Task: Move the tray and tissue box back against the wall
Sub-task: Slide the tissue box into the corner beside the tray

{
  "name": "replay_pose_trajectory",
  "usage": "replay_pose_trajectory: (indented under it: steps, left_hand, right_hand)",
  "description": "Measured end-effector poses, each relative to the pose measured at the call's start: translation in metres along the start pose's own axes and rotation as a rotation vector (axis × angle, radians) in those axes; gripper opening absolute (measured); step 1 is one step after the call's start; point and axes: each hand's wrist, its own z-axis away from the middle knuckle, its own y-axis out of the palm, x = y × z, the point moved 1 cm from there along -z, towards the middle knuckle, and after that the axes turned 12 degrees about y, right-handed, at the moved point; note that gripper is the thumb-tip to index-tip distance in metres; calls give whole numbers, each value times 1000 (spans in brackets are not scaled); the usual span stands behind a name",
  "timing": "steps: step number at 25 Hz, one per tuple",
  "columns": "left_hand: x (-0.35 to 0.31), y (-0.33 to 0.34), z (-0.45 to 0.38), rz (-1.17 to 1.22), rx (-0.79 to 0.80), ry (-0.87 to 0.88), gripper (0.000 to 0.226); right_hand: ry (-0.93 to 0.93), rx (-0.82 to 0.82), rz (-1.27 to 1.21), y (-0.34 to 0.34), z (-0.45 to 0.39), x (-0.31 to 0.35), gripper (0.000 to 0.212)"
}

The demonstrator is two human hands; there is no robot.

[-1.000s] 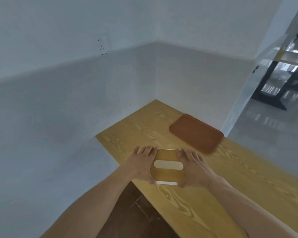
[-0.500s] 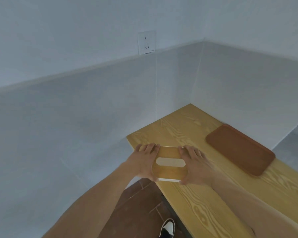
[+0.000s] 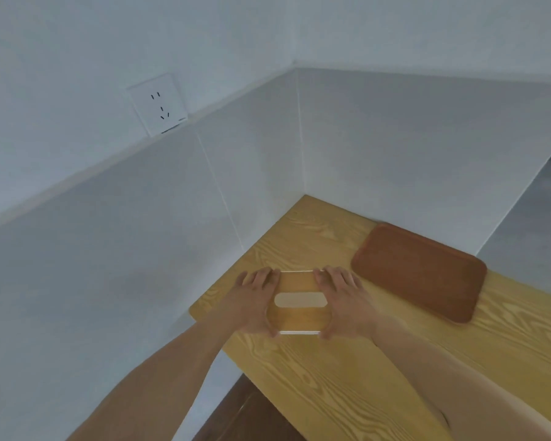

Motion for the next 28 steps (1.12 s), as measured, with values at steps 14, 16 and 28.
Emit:
replay_pose_trajectory:
  steps: [14,16,28]
  left_hand:
    - [35,-1,-133,-101,121,320,138]
    - [48,1,-145,-113,140,372,137]
    - [173,-7,-199,-111,222,474,137]
  right_hand:
    - [360,10,-33,14,-26,-38,135]
    - [411,30,-36,20,-36,-33,136]
    - [564,92,-101,41,-150,34,138]
